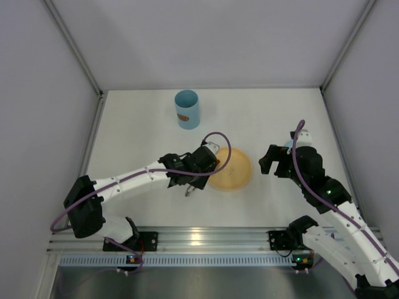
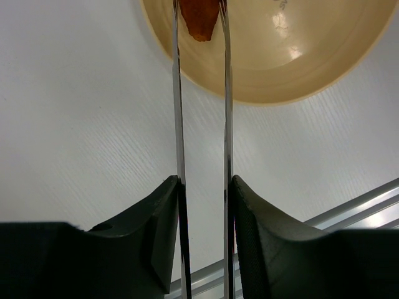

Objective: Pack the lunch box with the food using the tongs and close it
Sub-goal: Pick up the fake food from the plate, then place the fake food in the packing box.

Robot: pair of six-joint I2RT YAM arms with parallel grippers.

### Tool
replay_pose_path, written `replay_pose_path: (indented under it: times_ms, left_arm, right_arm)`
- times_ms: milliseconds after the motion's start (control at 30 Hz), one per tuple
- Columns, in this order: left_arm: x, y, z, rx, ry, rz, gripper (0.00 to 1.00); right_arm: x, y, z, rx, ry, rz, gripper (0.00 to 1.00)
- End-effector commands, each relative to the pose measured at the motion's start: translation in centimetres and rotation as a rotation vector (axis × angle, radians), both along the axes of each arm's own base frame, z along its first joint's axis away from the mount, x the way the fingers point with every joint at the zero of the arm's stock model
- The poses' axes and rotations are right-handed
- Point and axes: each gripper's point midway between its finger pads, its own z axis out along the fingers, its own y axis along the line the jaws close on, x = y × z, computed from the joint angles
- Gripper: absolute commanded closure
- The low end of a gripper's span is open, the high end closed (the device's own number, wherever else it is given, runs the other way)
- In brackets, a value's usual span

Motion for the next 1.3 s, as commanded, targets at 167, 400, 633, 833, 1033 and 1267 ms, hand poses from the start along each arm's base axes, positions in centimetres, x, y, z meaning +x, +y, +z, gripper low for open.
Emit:
replay_pose_path:
  times_ms: [167,400,633,833,1033,1267]
  left_arm:
    - [0.2,-2.1,1.1,-0.080,-0.006,-0.024,0.64]
    - [1.4,-2.9,4.2,-0.132,-0.067,-0.011,0.67]
    - [3.7,-3.5,10.1,-0.193,-0.201,0.037,0.68]
    - [7.8,-2.3,15.3,-0.204,-0.342,0.167,0.67]
    - [14.3,1.5,19.3,-0.251,-0.411,0.347,0.67]
    - [20.1,4.8,20.3,-0.268,-0.426,0.469,0.67]
  right_arm:
    - [-0.4,0.1,0.1,0.003,-0.006,0.009,0.01]
    - [-0.4,-0.1,0.6,-0.007,-0.012,0.007,0.01]
    - [-0.3,-0.3,1.3,-0.017,-0.021,0.000,0.01]
    - [-0.2,-0.2,1.7,-0.016,-0.025,0.005,0.01]
    - [-0.1,-0.2,1.7,-0.018,-0.024,0.005,0.01]
    - [0.0,-0.1,1.4,-0.027,-0.019,0.004,0.01]
